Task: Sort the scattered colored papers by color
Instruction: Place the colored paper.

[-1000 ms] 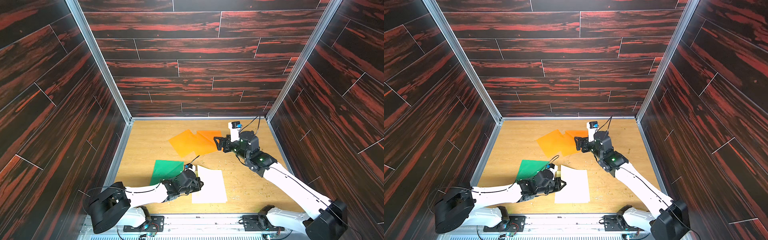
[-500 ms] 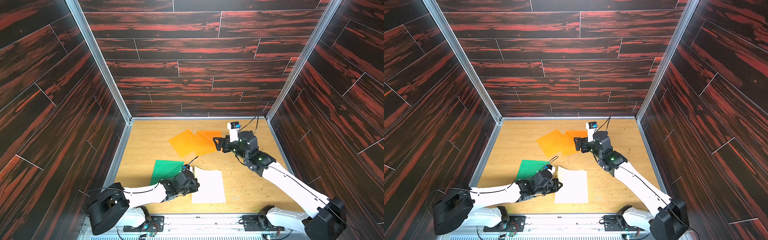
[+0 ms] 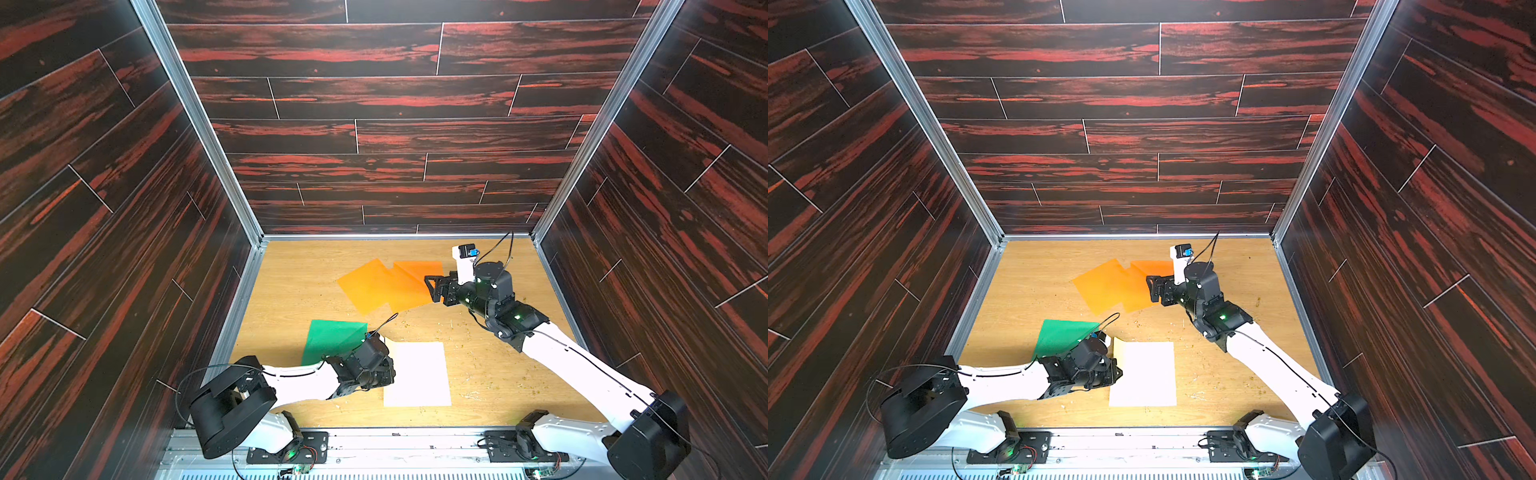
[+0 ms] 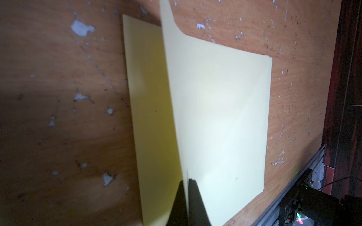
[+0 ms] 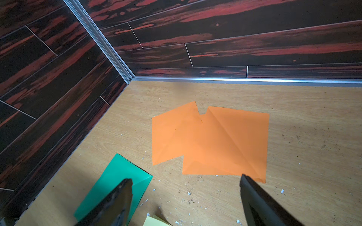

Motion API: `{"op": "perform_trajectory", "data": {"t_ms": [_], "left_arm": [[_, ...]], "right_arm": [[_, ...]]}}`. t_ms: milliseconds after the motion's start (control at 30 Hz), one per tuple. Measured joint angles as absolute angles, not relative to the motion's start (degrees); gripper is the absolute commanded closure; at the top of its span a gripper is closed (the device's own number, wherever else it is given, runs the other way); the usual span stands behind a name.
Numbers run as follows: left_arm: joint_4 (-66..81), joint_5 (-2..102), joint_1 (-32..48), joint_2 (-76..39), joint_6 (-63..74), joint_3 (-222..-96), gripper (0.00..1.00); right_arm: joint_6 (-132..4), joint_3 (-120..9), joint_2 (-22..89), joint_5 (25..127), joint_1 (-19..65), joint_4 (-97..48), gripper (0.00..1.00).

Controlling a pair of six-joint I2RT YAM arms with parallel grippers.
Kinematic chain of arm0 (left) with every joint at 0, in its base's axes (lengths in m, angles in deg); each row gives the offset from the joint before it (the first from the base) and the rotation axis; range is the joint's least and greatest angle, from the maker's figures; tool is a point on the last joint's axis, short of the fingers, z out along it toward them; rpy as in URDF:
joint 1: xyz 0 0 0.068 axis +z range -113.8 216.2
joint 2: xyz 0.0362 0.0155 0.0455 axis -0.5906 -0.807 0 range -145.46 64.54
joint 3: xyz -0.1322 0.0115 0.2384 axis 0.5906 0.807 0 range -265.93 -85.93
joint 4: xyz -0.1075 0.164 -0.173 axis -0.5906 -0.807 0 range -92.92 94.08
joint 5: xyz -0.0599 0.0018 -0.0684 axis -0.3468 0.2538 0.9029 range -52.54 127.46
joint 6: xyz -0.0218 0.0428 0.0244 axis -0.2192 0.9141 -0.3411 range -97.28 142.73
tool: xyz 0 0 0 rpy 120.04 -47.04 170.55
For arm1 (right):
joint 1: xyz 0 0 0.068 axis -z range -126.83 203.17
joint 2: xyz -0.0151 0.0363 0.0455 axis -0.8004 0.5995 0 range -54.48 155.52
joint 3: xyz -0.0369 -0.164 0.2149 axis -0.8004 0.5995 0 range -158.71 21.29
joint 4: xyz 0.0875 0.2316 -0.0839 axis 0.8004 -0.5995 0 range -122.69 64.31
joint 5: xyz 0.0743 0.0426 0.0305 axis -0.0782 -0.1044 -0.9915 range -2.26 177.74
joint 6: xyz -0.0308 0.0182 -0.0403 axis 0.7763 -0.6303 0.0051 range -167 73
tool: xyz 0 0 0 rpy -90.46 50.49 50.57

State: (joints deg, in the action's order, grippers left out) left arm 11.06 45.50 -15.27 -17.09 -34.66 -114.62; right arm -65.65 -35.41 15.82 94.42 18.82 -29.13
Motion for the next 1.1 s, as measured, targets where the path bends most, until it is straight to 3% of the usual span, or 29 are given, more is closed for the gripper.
{"op": "perform_trajectory", "data": {"t_ms": [267,467,700,1100], "left_arm": [[10.1,46.2,-14.3,-18.0,-33.4,-115.7,1.00],[9.6,46.3,-14.1,-18.0,-32.8,-115.7,0.78],[8.2,45.8,-14.0,-17.0,-32.8,-115.7,0.67],[8.2,45.3,-14.1,-15.9,-34.6,-115.8,0.66]], "right_arm": [[-65.7,-35.4,16.3,94.2,18.8,-29.0,0.10],[-65.7,-35.4,16.8,93.7,18.8,-29.0,0.10],[-65.7,-35.4,17.0,92.5,18.8,-28.6,0.11],[-66.1,-34.8,17.6,91.2,18.8,-28.2,0.10]]}}
